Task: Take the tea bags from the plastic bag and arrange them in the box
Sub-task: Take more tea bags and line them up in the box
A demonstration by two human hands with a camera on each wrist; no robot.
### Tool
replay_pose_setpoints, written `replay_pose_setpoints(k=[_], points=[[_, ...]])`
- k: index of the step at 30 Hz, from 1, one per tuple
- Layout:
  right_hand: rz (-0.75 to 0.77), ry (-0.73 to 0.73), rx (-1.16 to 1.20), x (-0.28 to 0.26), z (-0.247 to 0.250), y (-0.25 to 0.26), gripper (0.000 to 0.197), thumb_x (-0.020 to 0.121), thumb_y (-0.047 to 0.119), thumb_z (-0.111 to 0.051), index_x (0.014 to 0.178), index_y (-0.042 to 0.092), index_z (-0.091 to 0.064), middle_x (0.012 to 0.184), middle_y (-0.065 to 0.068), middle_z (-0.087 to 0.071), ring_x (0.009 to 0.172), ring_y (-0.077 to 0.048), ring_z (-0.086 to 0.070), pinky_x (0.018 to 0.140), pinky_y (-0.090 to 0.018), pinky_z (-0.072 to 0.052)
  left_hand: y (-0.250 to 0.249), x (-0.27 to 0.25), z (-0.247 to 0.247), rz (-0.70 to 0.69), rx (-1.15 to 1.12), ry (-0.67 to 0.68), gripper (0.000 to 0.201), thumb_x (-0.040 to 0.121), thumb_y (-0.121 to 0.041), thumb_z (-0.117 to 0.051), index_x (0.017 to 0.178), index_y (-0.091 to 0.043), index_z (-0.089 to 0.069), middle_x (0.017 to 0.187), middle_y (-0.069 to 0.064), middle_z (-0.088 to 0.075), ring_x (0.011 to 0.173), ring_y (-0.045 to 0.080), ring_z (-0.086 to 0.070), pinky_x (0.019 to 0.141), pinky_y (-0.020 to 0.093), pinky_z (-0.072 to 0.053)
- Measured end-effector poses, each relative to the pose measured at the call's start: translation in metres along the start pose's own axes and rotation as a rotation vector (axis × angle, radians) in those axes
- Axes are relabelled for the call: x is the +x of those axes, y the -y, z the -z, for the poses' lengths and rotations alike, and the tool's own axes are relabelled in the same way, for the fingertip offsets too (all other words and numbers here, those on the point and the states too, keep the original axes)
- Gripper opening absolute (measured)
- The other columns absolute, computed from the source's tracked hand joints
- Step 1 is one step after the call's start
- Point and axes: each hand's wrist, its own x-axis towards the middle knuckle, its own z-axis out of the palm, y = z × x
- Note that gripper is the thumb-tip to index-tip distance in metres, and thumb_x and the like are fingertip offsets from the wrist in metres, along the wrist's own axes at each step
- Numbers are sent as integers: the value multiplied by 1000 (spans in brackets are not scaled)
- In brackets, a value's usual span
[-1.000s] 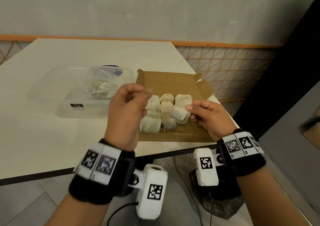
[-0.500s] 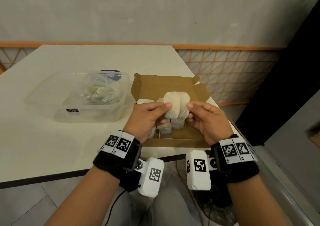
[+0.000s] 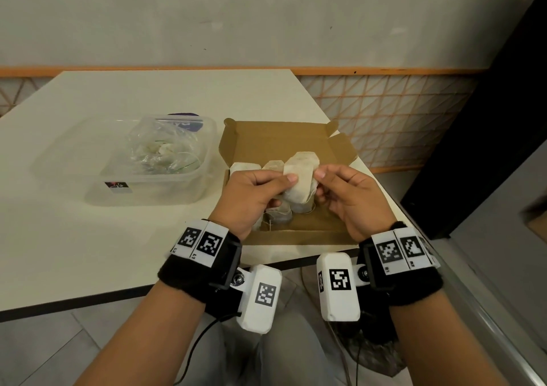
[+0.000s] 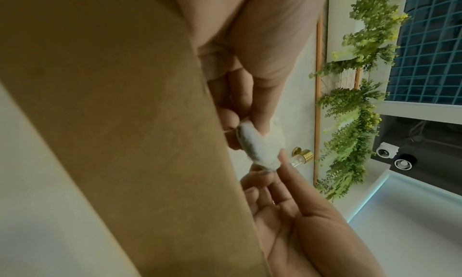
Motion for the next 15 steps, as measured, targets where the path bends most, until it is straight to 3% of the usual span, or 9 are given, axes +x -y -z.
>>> replay_pose_setpoints(k=[3,6,8,11,15], points=[[6,17,-57,0,-1,-1,23,69,27,-67,89,14,-67,69,-2,-61,62,-9,-52,59,-20,-43,1,0,1,-26,4,-24,7,82,-11,-70,76,-10,-75,81,17,-61,71,24,-48,54,16,-45],[24,22,-143,0,-3,-1,11,79,10,-67,89,12,-68,62,6,-65,54,-2,-53,52,-13,-44,1,-1,0,-43,23,-18,6,81,-13,-71,78,-11,-75,80,16,-65,70,23,-52,54,17,-45],[47,-8,-170,0,-2,-2,8,80,6,-66,87,8,-69,57,7,-64,50,-1,-52,52,-12,-44,1,-1,-1,-57,35,-14,5,81,-14,-72,77,-13,-76,76,9,-68,64,16,-54,52,16,-44],[76,-18,-198,1,-1,-4,7,79,8,-67,85,6,-71,57,4,-62,53,-4,-52,57,-15,-45,2,-1,-2,-68,31,-41,1,80,-17,-73,80,-16,-74,82,6,-68,63,9,-57,50,16,-44],[102,-28,-215,1,-1,-5,9,78,9,-67,86,5,-71,65,-5,-61,58,-7,-52,61,-18,-45,1,0,0,-51,-32,-84,6,79,-16,-73,74,-17,-72,89,2,-70,77,13,-64,51,18,-46]])
